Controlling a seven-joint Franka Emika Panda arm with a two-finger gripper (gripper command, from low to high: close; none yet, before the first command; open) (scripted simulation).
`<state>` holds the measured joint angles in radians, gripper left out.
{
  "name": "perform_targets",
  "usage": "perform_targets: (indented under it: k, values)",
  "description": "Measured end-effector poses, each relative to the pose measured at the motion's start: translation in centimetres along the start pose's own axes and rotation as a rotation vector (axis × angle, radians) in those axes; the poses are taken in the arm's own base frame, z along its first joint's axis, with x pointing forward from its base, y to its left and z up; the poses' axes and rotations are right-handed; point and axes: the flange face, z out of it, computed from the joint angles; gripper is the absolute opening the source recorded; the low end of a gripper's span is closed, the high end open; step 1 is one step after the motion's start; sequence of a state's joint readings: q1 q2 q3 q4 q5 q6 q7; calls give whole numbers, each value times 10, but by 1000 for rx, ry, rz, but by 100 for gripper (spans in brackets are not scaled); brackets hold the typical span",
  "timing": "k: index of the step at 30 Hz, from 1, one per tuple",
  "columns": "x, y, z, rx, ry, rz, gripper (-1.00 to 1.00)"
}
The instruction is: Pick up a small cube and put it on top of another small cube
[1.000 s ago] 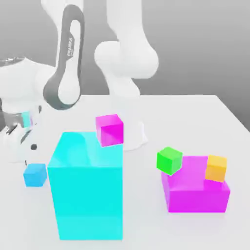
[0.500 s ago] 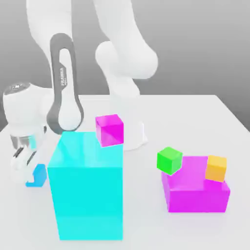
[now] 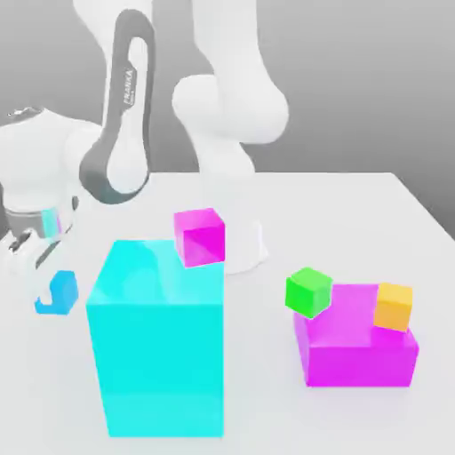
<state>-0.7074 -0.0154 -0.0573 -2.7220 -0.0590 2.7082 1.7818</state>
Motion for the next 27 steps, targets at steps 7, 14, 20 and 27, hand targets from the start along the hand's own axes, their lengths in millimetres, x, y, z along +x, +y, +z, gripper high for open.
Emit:
perform_targets:
  k: [7,14,20,27]
  values:
    - [-73,5,-84,13,41,152,-100]
    - [-148,60,-175,17,24,268,-100]
    - [-192,137,-243,-4,-18,319,-100]
    - [-196,148,-192,-7,-23,319,100]
